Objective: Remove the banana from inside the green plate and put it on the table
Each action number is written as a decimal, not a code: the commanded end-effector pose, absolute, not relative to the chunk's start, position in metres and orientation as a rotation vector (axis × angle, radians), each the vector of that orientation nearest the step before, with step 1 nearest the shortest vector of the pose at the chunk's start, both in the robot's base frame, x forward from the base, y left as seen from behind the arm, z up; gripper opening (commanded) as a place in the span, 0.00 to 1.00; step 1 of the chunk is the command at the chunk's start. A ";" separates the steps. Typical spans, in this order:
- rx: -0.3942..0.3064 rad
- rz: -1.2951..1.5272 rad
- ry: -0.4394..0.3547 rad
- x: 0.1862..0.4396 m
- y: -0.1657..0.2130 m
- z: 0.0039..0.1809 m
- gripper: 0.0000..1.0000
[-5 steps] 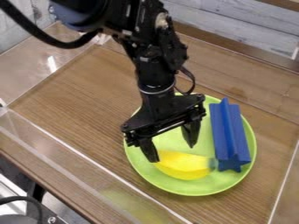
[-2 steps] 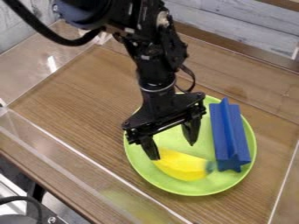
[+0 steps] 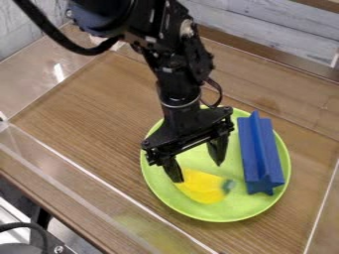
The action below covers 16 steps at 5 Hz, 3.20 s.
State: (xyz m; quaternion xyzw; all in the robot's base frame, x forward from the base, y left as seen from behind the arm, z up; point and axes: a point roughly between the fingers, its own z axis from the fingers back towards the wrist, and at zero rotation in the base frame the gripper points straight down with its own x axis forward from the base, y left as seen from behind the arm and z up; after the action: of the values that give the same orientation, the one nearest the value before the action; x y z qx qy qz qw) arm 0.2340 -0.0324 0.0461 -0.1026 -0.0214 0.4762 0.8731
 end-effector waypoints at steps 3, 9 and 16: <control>-0.215 1.001 -0.066 0.238 -0.036 0.037 0.00; -0.183 0.973 -0.123 0.252 -0.026 0.048 0.00; -0.234 1.000 -0.213 0.287 -0.005 0.066 0.00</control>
State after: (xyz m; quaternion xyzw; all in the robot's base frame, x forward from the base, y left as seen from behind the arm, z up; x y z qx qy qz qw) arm 0.2772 -0.0068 0.0540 -0.1006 -0.0797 0.4777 0.8691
